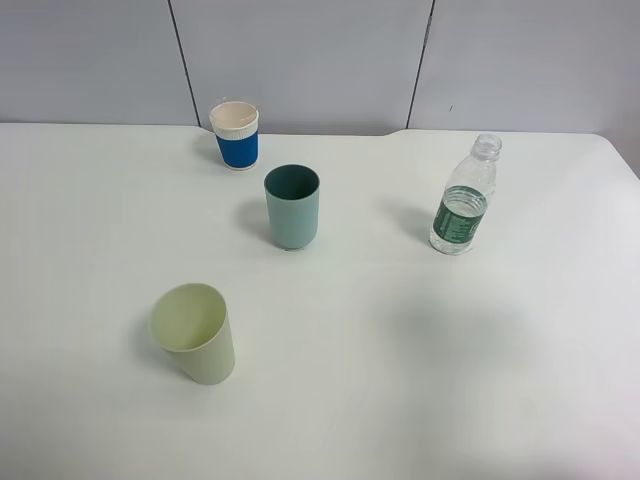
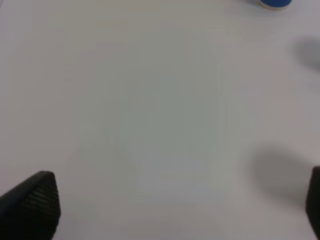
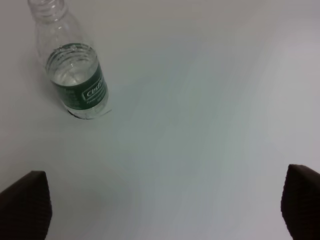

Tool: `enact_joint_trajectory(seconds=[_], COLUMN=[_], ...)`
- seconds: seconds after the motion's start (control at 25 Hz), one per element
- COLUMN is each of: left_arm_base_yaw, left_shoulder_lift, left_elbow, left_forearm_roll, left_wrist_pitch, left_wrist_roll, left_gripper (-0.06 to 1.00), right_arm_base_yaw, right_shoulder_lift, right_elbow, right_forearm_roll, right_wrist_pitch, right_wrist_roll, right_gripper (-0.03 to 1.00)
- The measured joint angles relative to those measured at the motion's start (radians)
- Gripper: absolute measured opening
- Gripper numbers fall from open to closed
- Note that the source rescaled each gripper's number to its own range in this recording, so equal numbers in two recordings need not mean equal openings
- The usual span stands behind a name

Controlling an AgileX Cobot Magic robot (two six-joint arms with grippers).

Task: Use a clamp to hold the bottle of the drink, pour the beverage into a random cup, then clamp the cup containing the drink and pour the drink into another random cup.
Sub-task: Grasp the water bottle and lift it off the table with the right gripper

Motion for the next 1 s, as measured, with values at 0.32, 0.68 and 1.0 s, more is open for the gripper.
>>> enact_joint_trajectory(seconds=[0.32, 0.68, 1.0], left_arm_base_yaw=[0.0, 0.0, 0.0], left_shoulder_lift=[0.0, 0.0, 0.0], left_elbow=[0.0, 0.0, 0.0], left_forearm_roll=[0.0, 0.0, 0.0], left_wrist_pitch=[0.0, 0.0, -0.001], left_wrist_roll=[0.0, 0.0, 0.0], left_gripper=[1.0, 1.0, 1.0], right_arm_base_yaw=[0.0, 0.0, 0.0], right_shoulder_lift=[0.22, 0.42, 0.512], right_elbow=[0.0, 0.0, 0.086], right_forearm_roll=[0.0, 0.0, 0.0], right_wrist_pitch=[-0.174, -0.277, -0.474], right_wrist_roll=[0.0, 0.0, 0.0], right_gripper=[0.88, 0.88, 0.88])
